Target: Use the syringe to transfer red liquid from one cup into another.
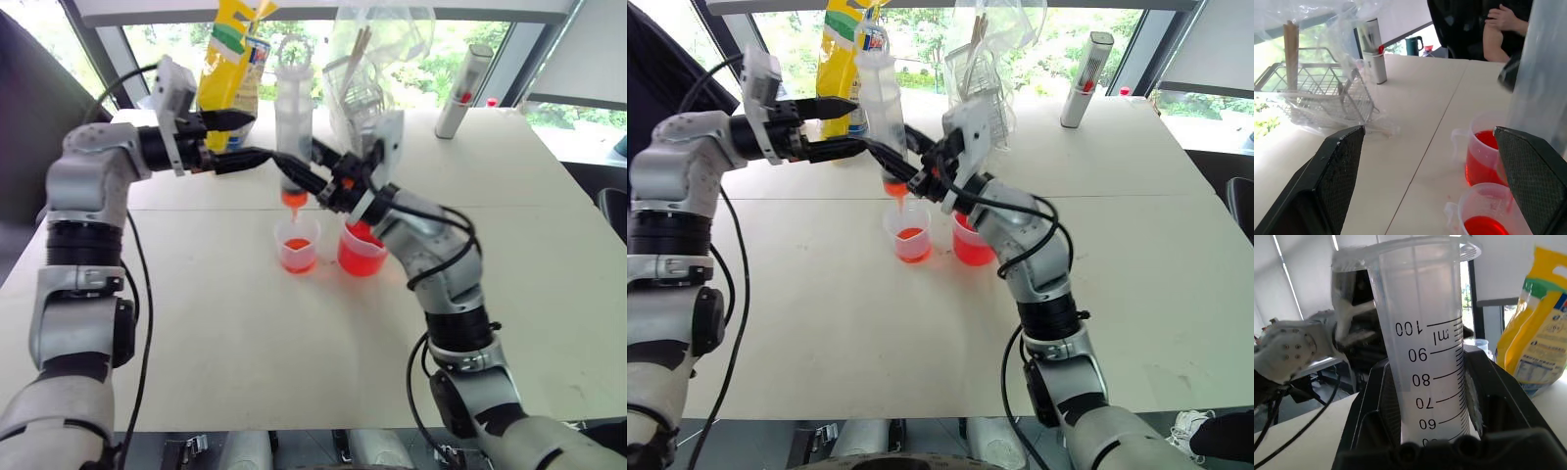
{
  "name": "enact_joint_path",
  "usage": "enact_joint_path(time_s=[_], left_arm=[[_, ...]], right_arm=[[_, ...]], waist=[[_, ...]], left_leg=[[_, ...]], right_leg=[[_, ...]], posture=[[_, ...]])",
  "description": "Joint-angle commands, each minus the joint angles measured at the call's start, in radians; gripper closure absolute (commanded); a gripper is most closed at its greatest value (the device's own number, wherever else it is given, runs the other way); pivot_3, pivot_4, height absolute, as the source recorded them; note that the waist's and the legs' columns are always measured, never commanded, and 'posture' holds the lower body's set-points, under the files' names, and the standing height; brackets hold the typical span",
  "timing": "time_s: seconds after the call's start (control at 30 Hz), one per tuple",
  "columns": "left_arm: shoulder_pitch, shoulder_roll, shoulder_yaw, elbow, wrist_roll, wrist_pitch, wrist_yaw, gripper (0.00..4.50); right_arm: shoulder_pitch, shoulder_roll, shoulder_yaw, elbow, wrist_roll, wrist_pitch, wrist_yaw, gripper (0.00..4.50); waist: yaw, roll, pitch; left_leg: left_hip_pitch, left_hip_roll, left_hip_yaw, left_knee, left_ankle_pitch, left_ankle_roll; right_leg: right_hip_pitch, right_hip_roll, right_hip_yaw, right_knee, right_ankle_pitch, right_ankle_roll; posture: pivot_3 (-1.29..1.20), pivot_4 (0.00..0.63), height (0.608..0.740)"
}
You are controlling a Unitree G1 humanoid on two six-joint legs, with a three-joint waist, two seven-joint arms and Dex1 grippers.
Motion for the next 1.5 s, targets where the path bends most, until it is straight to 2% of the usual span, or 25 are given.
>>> enact_joint_path(time_s=[0.03, 0.2, 0.37, 0.5, 0.63, 0.7, 0.77, 0.87, 0.9, 0.93, 0.97, 1.5], left_arm=[[-0.041, 0.066, 0.053, -0.065, -0.064, 0.053, -0.043, 0.18], [-0.073, 0.097, 0.066, -0.089, -0.124, 0.119, -0.083, 0.18], [-0.124, 0.032, 0.072, -0.086, -0.18, 0.177, -0.045, 0.18], [-0.118, -0.041, 0.038, -0.078, -0.161, 0.164, -0.006, 0.18], [-0.109, -0.071, 0.014, -0.074, -0.14, 0.147, 0.009, 0.18], [-0.105, -0.082, 0.005, -0.078, -0.138, 0.147, 0.012, 0.71], [-0.1, -0.09, -0.004, -0.08, -0.132, 0.144, 0.01, 1.51], [-0.097, -0.09, -0.013, -0.079, -0.127, 0.14, 0.003, 3.18], [-0.094, -0.087, -0.015, -0.08, -0.127, 0.143, -0.001, 3.54], [-0.091, -0.085, -0.017, -0.083, -0.127, 0.145, -0.006, 4.14], [-0.087, -0.081, -0.02, -0.087, -0.128, 0.149, -0.014, 4.46], [0.018, -0.067, -0.101, -0.166, -0.081, 0.117, -0.044, 4.46]], right_arm=[[0.016, 0.02, 0.018, 0.043, -0.037, -0.097, 0.023, 3.12], [0.035, 0.024, 0.026, 0.078, -0.061, -0.138, 0.035, 3.12], [0.05, 0.021, 0.031, 0.093, -0.082, -0.156, 0.043, 3.12], [0.059, 0.022, 0.036, 0.09, -0.095, -0.157, 0.044, 3.12], [0.059, 0.022, 0.035, 0.084, -0.102, -0.155, 0.04, 3.12], [0.058, 0.022, 0.031, 0.081, -0.104, -0.153, 0.039, 3.12], [0.058, 0.023, 0.029, 0.081, -0.106, -0.152, 0.037, 3.12], [0.057, 0.023, 0.029, 0.081, -0.108, -0.152, 0.033, 3.12], [0.057, 0.023, 0.029, 0.081, -0.108, -0.152, 0.032, 3.12], [0.057, 0.023, 0.029, 0.081, -0.108, -0.152, 0.031, 3.12], [0.056, 0.023, 0.028, 0.081, -0.109, -0.152, 0.03, 3.12], [-0.021, 0.012, -0.033, -0.014, -0.055, -0.075, 0.007, 3.12]], waist=[[-0.001, 0.0, 0.0], [-0.001, 0.0, 0.0], [0.002, 0.0, 0.0], [0.0, 0.0, 0.0], [-0.007, 0.0, 0.0], [-0.01, 0.0, 0.0], [-0.011, 0.0, 0.0], [-0.014, 0.0, 0.0], [-0.015, 0.0, 0.0], [-0.015, 0.0, 0.0], [-0.016, 0.0, 0.0], [-0.023, 0.0, 0.0]], left_leg=[[0.0, 0.0, 0.0, 0.0, 0.0, 0.0], [0.0, 0.0, 0.0, 0.0, 0.0, 0.0], [0.0, 0.0, -0.001, 0.001, 0.0, 0.0], [0.0, 0.0, -0.001, 0.001, 0.0, 0.0], [0.0, 0.0, -0.001, 0.001, 0.0, 0.0], [0.0, 0.0, -0.001, 0.0, 0.0, 0.0], [0.0, 0.0, -0.001, 0.0, 0.0, 0.0], [0.0, 0.0, -0.001, 0.001, 0.0, 0.0], [0.0, 0.0, -0.001, 0.0, 0.0, 0.0], [0.0, 0.0, -0.001, 0.0, 0.0, 0.0], [0.0, 0.0, -0.001, 0.0, 0.0, 0.0], [0.0, 0.0, -0.002, 0.0, 0.0, -0.001]], right_leg=[[0.0, 0.0, 0.0, 0.0, 0.0, 0.0], [0.0, 0.0, -0.001, 0.0, 0.0, 0.0], [0.001, 0.0, -0.002, 0.0, 0.0, 0.0], [0.001, 0.0, -0.001, 0.0, 0.0, 0.0], [0.0, 0.0, -0.001, 0.0, 0.0, 0.0], [0.0, 0.001, -0.001, 0.001, 0.0, 0.0], [0.0, 0.001, -0.001, 0.001, 0.0, 0.0], [0.0, 0.0, -0.001, 0.001, 0.0, 0.0], [0.0, 0.0, -0.001, 0.001, 0.0, 0.0], [0.0, 0.0, -0.001, 0.001, 0.0, 0.0], [0.0, 0.0, -0.001, 0.001, 0.0, 0.0], [0.001, 0.0, 0.0, 0.001, 0.0, 0.0]], posture=[[0.0, 0.15, 0.739], [0.0, 0.15, 0.739], [0.0, 0.15, 0.739], [0.0, 0.15, 0.739], [0.0, 0.15, 0.739], [0.0, 0.15, 0.739], [0.0, 0.15, 0.739], [0.0, 0.15, 0.739], [0.0, 0.15, 0.739], [0.0, 0.15, 0.739], [0.0, 0.15, 0.739], [0.0, 0.15, 0.739]])
